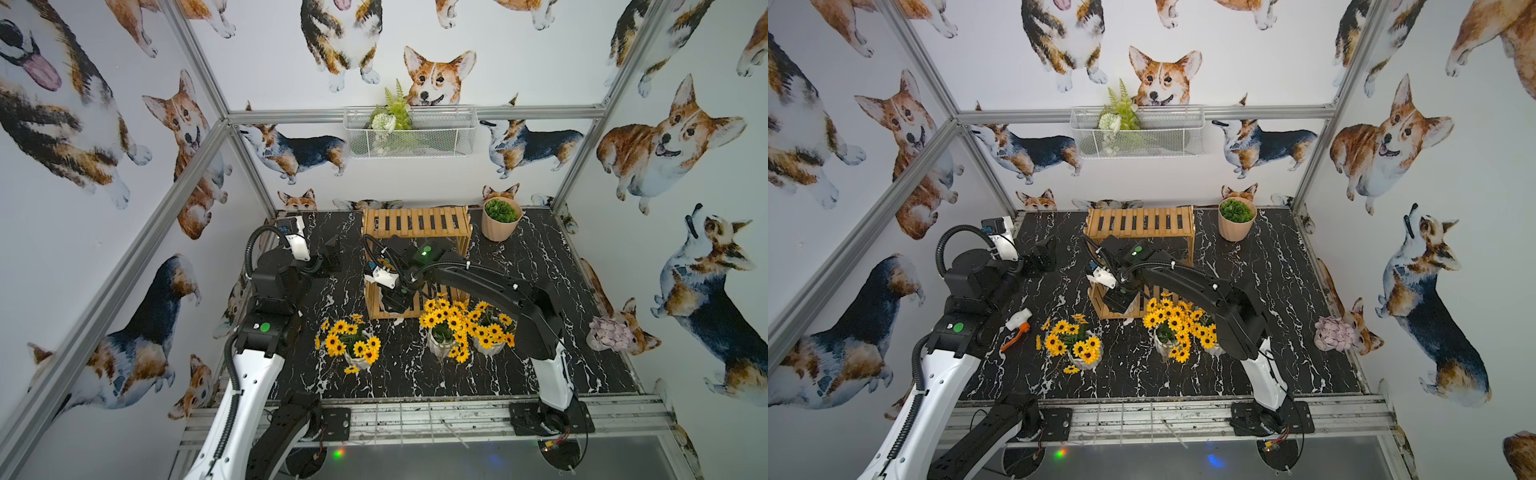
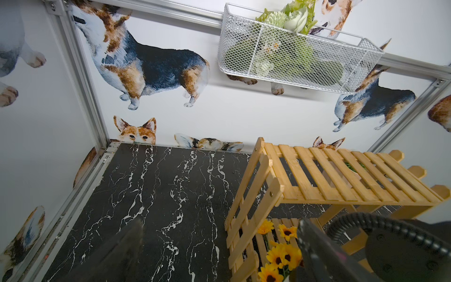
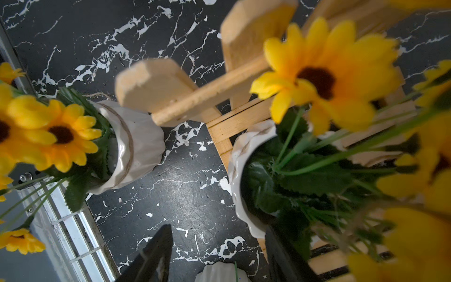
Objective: Take the sunflower pots off the shelves
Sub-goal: Pick up the sunflower pot from the shelf.
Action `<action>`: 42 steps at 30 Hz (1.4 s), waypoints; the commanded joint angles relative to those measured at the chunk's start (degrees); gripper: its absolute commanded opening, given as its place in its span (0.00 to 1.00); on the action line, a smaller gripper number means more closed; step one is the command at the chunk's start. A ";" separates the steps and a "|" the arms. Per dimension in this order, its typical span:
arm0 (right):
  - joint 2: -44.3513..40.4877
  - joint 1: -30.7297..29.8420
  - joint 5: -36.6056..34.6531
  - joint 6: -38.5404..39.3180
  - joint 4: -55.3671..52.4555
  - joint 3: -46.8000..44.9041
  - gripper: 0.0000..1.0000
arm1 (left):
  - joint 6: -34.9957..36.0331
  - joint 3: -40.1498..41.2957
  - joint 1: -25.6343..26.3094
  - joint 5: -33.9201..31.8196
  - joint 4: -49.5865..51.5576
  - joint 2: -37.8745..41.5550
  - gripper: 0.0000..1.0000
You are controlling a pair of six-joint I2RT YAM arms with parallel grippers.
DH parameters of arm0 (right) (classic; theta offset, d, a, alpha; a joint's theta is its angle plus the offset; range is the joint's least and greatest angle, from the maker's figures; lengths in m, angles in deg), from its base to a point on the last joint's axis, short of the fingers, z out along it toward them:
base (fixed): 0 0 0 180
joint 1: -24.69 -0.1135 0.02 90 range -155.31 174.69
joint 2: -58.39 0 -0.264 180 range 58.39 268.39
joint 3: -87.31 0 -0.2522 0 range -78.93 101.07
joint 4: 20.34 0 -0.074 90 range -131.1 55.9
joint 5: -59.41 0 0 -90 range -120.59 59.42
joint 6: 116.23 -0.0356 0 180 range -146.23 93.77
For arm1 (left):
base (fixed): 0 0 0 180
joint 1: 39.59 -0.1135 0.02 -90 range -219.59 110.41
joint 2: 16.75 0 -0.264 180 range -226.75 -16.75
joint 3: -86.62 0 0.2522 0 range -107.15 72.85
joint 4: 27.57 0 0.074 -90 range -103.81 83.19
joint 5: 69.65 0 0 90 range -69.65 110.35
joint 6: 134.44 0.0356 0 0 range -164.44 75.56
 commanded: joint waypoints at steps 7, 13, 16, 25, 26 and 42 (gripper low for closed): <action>2.23 0.13 -0.75 1.43 0.02 1.13 0.54 | 0.55 -0.20 -0.09 -0.69 -1.44 0.24 1.00; 4.07 0.18 -1.16 1.47 -1.05 3.02 0.50 | 1.44 0.83 -0.18 -1.45 -1.85 1.33 1.00; 4.46 0.12 -1.10 1.27 -0.91 3.01 0.47 | 1.80 0.50 -0.17 -1.56 -1.36 1.28 1.00; 6.02 0.11 -0.74 0.22 -0.72 3.22 0.38 | 1.65 1.32 -0.13 -2.16 -1.21 2.19 1.00; 6.11 0.08 -0.73 0.20 -0.68 3.19 0.37 | 1.69 1.37 -0.18 -2.34 -1.16 2.24 1.00; 7.38 -0.50 -2.91 -0.86 -1.78 3.29 0.27 | 2.19 1.87 -0.18 -2.79 -1.07 3.36 1.00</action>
